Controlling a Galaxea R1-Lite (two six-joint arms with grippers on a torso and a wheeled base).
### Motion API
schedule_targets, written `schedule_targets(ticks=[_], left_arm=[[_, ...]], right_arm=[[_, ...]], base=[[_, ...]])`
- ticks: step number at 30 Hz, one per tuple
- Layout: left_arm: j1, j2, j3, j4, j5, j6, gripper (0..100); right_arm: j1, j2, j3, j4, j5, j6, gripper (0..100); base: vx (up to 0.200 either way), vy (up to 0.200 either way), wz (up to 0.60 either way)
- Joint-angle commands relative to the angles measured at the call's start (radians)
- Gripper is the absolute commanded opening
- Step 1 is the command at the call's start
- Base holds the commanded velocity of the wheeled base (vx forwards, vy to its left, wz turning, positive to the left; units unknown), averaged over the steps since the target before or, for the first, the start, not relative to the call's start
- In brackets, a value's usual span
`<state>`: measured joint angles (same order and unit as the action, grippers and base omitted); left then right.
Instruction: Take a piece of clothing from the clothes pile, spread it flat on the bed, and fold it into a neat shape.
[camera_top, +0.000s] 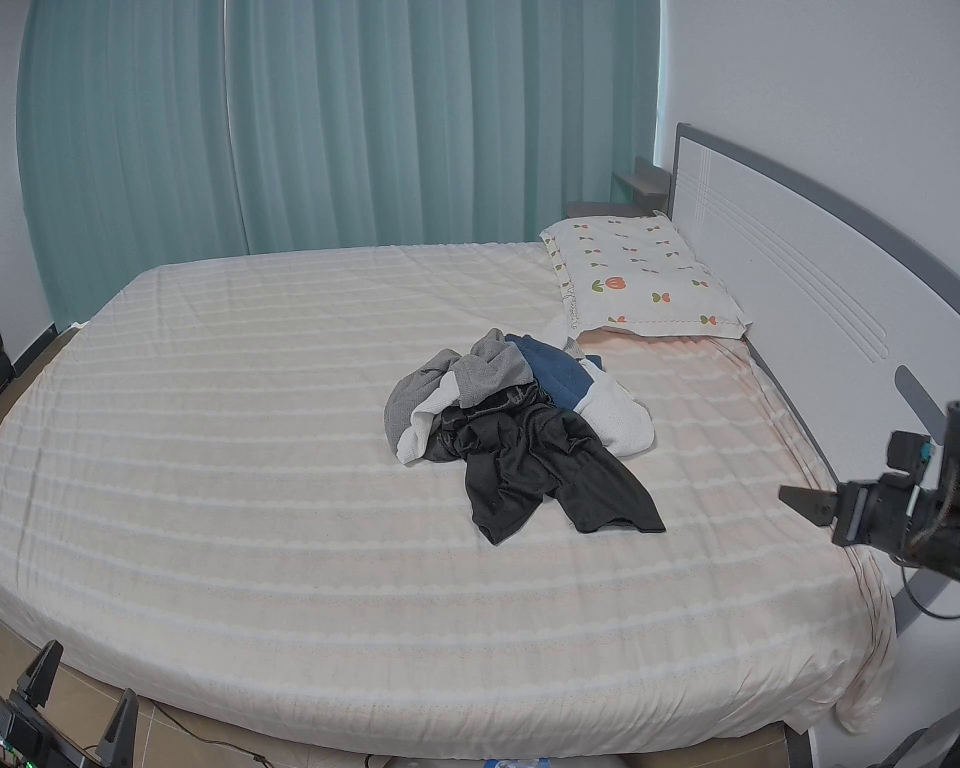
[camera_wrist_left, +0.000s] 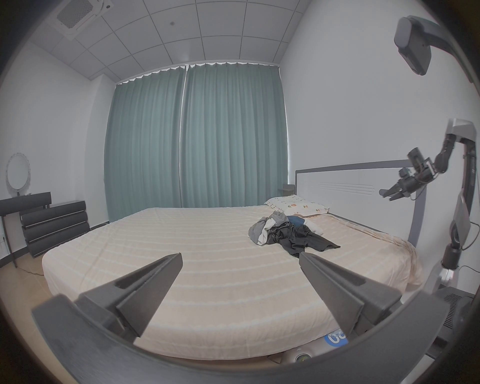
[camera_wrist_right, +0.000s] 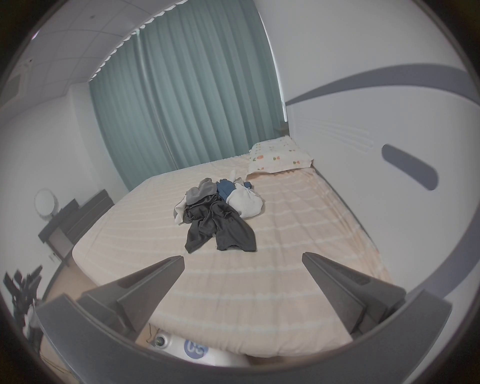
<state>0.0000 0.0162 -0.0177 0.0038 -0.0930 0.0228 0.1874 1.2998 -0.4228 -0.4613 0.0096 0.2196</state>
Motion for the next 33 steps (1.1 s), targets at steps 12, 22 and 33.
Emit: schedule_targets(ticks=[12, 22, 33], left_arm=[[0.000, -0.012, 0.016, 0.002, 0.015, -0.027, 100], [0.000, -0.012, 0.016, 0.002, 0.033, -0.047, 100], [0.000, -0.012, 0.016, 0.001, 0.035, -0.049, 100]], right_arm=[[0.207, 1.198, -0.742, -0.290, -0.161, 0.621, 100], [0.188, 1.247, -0.823, -0.264, -0.221, 0.462, 100], [0.148, 1.305, -0.847, -0.286, -0.246, 0.333, 100]], base=[[0.000, 0.000, 0.00], [0.000, 0.000, 0.00], [0.000, 0.000, 0.00]])
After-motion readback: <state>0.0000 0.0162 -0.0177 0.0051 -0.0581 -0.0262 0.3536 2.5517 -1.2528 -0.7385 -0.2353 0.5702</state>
